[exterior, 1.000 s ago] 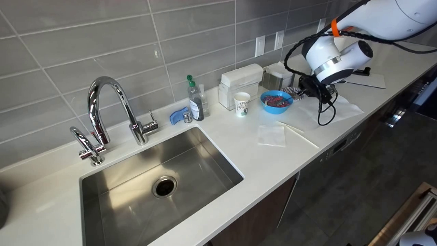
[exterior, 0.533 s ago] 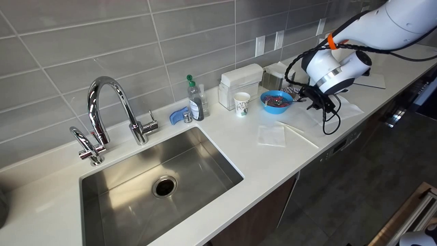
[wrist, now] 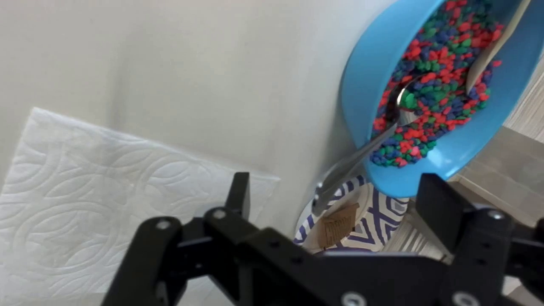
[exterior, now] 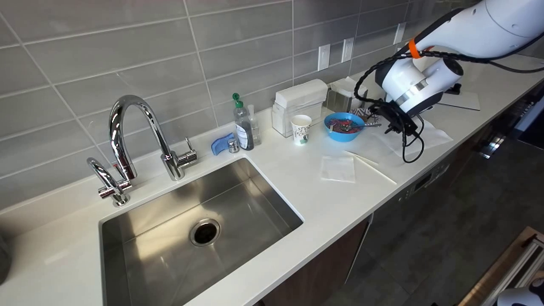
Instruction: Pick up the spoon from the cup and put it in the bowl
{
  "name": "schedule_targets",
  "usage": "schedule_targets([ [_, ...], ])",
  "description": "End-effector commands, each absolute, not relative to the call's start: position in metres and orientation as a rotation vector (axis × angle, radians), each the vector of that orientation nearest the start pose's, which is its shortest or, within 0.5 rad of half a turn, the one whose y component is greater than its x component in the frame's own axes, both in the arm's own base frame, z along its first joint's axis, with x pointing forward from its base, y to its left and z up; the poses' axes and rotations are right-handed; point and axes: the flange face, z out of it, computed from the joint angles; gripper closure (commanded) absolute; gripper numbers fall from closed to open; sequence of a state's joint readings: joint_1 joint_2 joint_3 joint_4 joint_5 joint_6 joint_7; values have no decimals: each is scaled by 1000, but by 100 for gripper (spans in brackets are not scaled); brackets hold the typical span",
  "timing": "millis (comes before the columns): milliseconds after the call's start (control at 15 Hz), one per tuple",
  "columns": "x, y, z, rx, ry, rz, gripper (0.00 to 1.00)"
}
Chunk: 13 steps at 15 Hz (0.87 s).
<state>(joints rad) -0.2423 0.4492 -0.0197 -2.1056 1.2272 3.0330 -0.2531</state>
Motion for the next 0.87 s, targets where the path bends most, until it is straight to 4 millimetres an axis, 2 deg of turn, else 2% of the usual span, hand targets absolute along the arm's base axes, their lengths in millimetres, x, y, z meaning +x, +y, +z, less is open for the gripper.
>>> schedule_targets([
  [0,517,-207,259,-2309,1506,-526,0],
  [200,500,-211,309,-2353,1410,-395,0],
  [400,484,-227,372,-2415,1304,-325,0],
  [533,474,-228,409,-2406,1178,-258,0],
  [600,492,-232,384,-2400,1250,-311,0],
  [667,484,-232,402,-2389,1219,-293,0],
  [800,476,-232,419,-2381,1196,-296,0],
])
